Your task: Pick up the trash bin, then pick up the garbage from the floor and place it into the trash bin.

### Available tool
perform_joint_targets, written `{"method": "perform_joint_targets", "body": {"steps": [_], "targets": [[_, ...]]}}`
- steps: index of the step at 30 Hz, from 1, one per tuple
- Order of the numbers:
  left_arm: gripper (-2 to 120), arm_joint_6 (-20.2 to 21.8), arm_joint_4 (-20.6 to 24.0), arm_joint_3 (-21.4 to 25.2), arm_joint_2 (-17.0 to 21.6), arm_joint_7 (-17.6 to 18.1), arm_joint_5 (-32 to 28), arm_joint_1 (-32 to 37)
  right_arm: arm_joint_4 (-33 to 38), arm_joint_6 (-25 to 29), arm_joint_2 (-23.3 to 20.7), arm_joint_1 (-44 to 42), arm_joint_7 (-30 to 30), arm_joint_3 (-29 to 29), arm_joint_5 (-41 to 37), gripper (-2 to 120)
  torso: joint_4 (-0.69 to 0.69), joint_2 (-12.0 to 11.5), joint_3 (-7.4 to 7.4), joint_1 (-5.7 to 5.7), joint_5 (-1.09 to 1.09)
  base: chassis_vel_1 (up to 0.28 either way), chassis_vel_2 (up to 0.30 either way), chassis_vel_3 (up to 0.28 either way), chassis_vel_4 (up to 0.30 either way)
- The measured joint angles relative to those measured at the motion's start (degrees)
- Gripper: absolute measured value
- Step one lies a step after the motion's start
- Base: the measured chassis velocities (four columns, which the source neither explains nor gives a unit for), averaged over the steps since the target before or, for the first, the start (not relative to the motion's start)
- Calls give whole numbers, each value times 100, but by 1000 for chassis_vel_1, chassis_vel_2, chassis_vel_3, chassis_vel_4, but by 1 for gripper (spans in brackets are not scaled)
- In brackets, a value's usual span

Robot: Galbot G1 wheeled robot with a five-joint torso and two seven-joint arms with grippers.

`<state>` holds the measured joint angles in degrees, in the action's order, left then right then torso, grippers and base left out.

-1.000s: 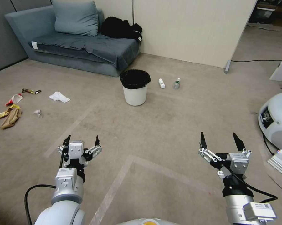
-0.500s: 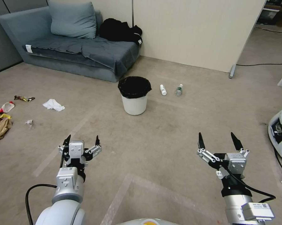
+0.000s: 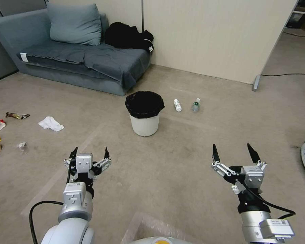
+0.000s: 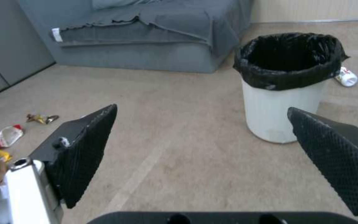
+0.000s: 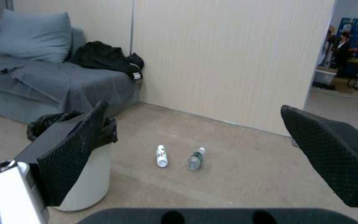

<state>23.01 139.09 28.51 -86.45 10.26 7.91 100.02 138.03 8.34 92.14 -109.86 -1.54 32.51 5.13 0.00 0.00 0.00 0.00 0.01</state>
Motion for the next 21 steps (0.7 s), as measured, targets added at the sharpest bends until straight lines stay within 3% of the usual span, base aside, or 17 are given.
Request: {"method": "perform_joint_targets", "body": {"steps": [21], "targets": [[100,-55,-42,-169,31,-99,186,39,25,-7,0,-30,1,24,-52,100,-1,1,0,0,-1,-166,169,166,-165]]}}
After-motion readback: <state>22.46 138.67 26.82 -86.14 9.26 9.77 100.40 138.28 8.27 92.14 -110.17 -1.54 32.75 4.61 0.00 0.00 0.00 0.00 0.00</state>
